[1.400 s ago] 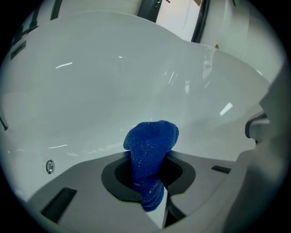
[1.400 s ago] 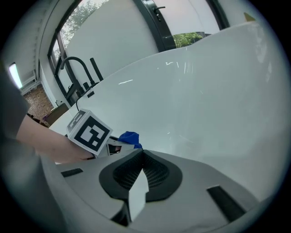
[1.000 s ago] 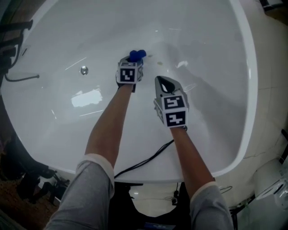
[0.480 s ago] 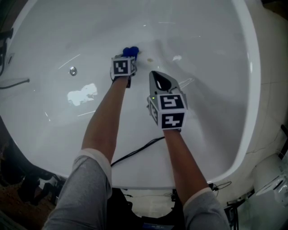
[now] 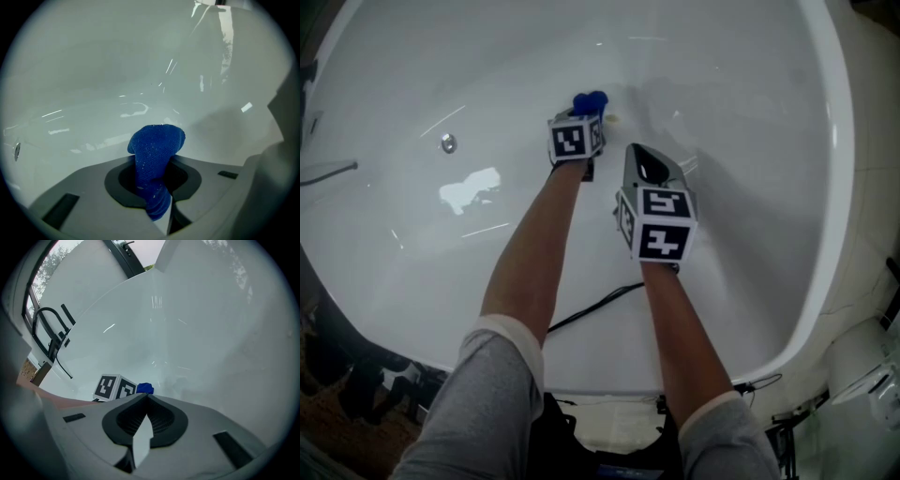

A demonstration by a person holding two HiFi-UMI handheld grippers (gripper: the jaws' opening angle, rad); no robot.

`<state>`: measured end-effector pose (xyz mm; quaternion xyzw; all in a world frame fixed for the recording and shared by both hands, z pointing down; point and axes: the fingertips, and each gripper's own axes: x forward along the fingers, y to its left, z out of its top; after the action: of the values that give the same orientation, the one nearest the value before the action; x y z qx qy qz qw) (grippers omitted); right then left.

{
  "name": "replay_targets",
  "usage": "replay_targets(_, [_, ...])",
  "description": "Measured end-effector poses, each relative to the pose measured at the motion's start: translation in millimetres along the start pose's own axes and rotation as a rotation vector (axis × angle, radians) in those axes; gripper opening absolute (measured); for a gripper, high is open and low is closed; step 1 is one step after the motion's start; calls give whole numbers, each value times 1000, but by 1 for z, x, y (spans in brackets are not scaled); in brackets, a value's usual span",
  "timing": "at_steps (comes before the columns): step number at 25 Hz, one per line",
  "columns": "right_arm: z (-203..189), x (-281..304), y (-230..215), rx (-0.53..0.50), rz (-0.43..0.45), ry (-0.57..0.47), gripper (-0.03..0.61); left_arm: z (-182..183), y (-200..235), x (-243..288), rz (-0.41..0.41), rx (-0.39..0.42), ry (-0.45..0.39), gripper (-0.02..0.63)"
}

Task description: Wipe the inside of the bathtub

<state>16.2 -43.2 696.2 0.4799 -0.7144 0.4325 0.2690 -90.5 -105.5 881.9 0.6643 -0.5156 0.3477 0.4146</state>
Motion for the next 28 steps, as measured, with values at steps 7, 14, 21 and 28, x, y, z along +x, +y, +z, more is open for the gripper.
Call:
replay_targets(7, [-1,1,-3,12,-24,11,6,1,-35,5,-69,-48,-20,81])
replay_targets(14, [4,-3,-9,31,-38,1,6,-4,-67,6,-115,-151,-24,81])
replay_targets(21, [9,-13,-16,60,-51,-29,6,3,-89,-1,-219,-412,-78,73])
replay_targets(28, [26,-57,-13,76,-73,-75,6,20,-106,-26,-272,-463,-132,64])
